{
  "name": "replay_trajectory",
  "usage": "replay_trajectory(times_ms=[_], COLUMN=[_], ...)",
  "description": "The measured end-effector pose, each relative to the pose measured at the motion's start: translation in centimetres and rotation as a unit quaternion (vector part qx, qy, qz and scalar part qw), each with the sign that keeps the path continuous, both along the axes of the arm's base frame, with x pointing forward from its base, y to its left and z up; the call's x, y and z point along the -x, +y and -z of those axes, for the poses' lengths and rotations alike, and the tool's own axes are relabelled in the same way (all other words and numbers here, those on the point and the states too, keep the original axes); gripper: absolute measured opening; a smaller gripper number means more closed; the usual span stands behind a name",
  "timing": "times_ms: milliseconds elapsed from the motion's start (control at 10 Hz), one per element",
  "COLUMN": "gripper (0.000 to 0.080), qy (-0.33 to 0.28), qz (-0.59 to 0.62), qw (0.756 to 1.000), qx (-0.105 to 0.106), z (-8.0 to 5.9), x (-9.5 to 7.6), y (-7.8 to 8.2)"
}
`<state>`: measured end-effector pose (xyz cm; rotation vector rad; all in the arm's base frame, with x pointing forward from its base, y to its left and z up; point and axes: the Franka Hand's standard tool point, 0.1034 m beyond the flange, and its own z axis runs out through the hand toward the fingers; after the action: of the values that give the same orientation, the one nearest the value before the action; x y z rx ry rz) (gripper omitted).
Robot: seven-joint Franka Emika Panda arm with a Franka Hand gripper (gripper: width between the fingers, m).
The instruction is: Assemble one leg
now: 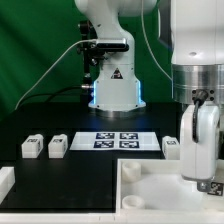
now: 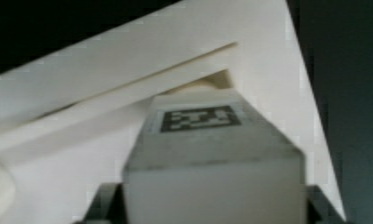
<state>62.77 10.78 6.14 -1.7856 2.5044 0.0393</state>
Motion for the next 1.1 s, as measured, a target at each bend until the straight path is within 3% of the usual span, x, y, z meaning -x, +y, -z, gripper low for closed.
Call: replay_trajectory(times_ms=[100,200,300,400,600,800,1000,1100], gripper=[0.0297,0.0494,0.0494,0.0614,0.0648,0.0648,0.0648,0.0648], qy=[0.000,0.000,-0.001,-0.006,-0.024,-0.038,-0.055,-0.057], qz=[0.000,-0.001,-0.017,-0.066,-0.184,-0.283,-0.348,-0.331], qw=[1.000,1.000,1.000,0.998,0.983,0.958,0.936,0.942], qx=[0.000,0.000,0.001,0.002,0.006,0.011,0.013,0.011], z=[0.0,0.1,0.1,0.0,-0.2,-1.6,-3.5,-3.8], x=[0.0,0.0,0.0,0.0,0.5,1.3,1.0,0.9], y=[0.0,0.0,0.0,0.4,1.6,1.1,0.8,0.9])
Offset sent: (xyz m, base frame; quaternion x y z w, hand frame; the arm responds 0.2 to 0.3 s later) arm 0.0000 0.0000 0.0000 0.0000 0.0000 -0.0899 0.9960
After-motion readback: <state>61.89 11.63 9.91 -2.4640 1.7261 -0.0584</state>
